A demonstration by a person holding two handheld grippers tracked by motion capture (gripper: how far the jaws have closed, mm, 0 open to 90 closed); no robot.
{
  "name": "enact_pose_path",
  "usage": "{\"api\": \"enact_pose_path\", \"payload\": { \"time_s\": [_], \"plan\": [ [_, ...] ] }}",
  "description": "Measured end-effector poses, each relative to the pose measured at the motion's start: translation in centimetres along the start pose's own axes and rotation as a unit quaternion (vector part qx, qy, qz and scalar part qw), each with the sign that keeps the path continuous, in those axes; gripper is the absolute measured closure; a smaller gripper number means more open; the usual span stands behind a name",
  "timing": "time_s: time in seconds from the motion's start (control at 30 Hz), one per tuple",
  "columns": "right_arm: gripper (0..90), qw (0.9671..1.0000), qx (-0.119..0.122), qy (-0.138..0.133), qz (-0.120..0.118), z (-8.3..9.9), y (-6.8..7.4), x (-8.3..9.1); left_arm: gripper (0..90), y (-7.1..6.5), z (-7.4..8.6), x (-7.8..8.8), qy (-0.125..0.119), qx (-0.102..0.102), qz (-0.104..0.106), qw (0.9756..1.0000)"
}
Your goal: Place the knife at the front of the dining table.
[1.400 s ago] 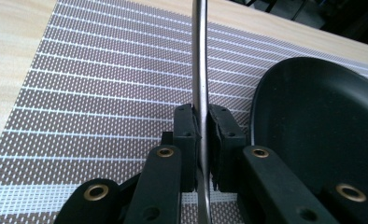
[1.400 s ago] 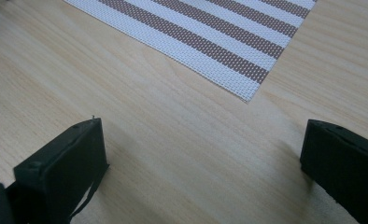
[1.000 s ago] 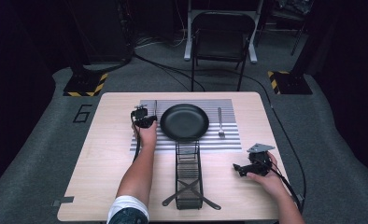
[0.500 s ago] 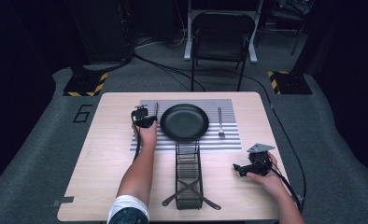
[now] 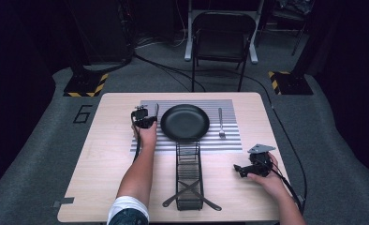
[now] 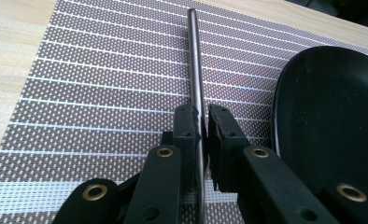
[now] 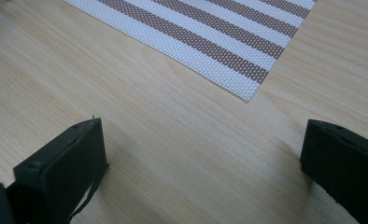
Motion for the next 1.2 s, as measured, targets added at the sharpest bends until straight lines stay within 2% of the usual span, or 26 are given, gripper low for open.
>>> {"api": "enact_pose_path", "payload": {
  "time_s": [0.37,0.77,1.07,1.2],
  "plan": [
    [0.0,1.0000,0.000,0.000,0.000,0.0,0.0,0.0,79.2,0.3,-0.1,0.1,0.000,-0.001,-0.005,1.0000],
    [0.0,1.0000,0.000,0.000,0.000,0.0,0.0,0.0,73.6,0.3,-0.4,0.4,-0.010,-0.004,0.002,0.9999],
    [0.0,1.0000,0.000,0.000,0.000,0.0,0.0,0.0,70.1,0.5,-0.6,1.5,-0.009,-0.007,0.001,0.9999],
    [0.0,1.0000,0.001,0.000,0.000,0.0,0.0,0.0,68.6,0.3,-0.4,2.2,-0.009,-0.014,0.006,0.9998]
  ]
}}
Point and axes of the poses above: each handheld gripper's, and its own axes: x roughly backward along the jaws, z roughly out of its underside, y roughly to its left, the point moved 10 cm from there along -x, roughly forward along the jaws, and after that the axes turned 1 degree about -z, right-handed, at the moved point
